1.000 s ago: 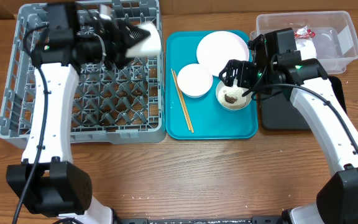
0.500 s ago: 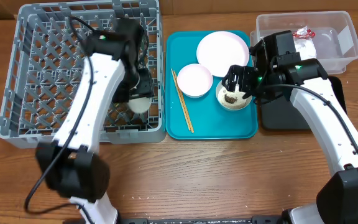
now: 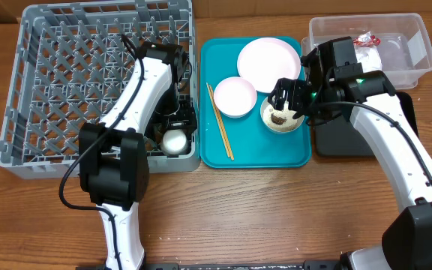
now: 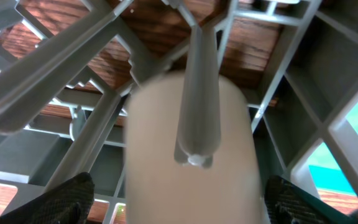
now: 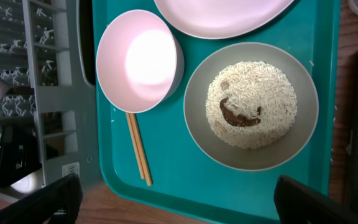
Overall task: Sort waste into correct bins and load items into the dishwasher
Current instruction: 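Place the white cup upside down in the dish rack with left gripper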
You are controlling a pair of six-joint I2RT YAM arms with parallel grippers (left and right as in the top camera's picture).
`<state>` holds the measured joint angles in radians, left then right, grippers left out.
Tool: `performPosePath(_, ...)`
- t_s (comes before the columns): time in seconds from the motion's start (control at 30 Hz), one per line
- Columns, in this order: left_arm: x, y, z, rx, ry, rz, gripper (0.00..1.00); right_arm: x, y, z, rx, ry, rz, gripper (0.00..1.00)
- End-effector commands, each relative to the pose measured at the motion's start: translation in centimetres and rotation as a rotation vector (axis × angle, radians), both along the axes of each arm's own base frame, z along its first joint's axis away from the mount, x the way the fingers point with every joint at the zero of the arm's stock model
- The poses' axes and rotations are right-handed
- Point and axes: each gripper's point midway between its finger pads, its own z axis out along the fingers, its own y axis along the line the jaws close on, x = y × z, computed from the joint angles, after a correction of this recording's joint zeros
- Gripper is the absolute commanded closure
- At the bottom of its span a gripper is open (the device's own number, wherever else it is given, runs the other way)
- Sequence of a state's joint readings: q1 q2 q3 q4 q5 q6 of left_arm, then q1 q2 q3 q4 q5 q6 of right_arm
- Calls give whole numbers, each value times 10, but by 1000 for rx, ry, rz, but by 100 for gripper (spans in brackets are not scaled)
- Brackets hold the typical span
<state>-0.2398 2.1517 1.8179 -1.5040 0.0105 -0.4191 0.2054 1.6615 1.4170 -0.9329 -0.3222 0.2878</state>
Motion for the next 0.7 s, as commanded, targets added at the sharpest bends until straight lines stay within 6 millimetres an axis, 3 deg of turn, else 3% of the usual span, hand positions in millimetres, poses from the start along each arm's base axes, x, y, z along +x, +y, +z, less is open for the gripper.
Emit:
performPosePath(0.0,2,-2,4,-3,-15,2,9,3,7,11,3,-47,15,0)
performPosePath(0.1,14,-3,23,-15,-63,7,11,12,24,15,10,-99,24,7)
performPosePath(0.23,60,-7,98,-71,-306,-17,12,30,34,2,-18,-107,-91,13)
performPosePath(0.27,74,-5,126,-67,-416,-17,12,32,38,-8,-18,-86,-102,15)
performPosePath(0.37,97,0,173,-47,-602,-18,11,32,38,-40,-62,-19,-102,19)
performPosePath(0.47,112,4,191,-28,-696,-11,9,31,36,-56,-99,4,-69,33)
performPosePath(0.5,118,4,194,-24,-726,-8,0,31,38,-62,-124,-8,-10,41)
performPosePath(0.6,125,5,197,-14,-758,-4,0,29,44,-70,-166,-33,102,45)
performPosePath(0.67,129,5,199,-16,-772,-3,0,28,49,-73,-189,-56,172,53)
